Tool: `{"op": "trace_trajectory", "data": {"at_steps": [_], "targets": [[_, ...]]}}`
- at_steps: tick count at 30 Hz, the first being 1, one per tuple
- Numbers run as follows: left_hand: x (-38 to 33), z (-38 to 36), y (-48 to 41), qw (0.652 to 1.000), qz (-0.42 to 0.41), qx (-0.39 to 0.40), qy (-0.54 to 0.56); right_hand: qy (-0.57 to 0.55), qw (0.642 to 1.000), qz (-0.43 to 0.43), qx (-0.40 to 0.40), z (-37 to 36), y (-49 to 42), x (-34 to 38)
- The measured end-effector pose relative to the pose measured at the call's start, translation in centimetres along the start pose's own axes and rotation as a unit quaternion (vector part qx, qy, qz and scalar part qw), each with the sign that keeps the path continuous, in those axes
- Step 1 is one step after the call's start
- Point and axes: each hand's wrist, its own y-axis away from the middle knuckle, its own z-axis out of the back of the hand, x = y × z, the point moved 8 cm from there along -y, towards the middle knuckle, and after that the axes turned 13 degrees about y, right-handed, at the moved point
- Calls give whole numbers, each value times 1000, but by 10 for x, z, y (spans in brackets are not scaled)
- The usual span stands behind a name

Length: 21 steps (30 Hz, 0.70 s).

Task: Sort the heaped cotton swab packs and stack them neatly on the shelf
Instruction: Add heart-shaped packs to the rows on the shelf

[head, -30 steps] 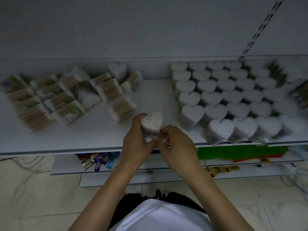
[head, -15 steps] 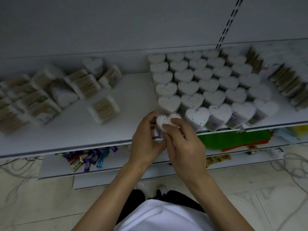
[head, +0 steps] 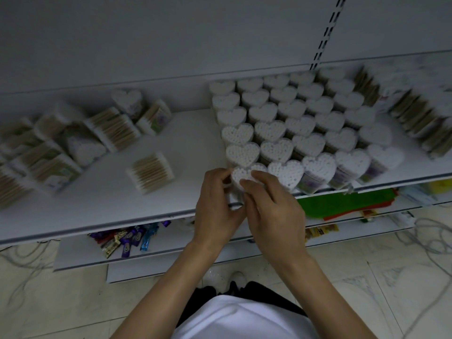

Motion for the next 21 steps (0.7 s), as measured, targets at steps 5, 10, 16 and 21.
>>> {"op": "trace_trajectory", "data": {"at_steps": [5,10,16,21], "targets": [[-1,1,-1,1000,6,4,2,-5,1000,4,-7,4,1,1],[-11,13,-1,994,-57,11,-92,-29,999,-6,-40,16,1,0],[-17,59,-8,950,-160,-1,-267,-58,996,26,-60,24,-13,19],[8,111,-38,913,-21,-37,-407,-166,983,74,8,3,-32,64]]}}
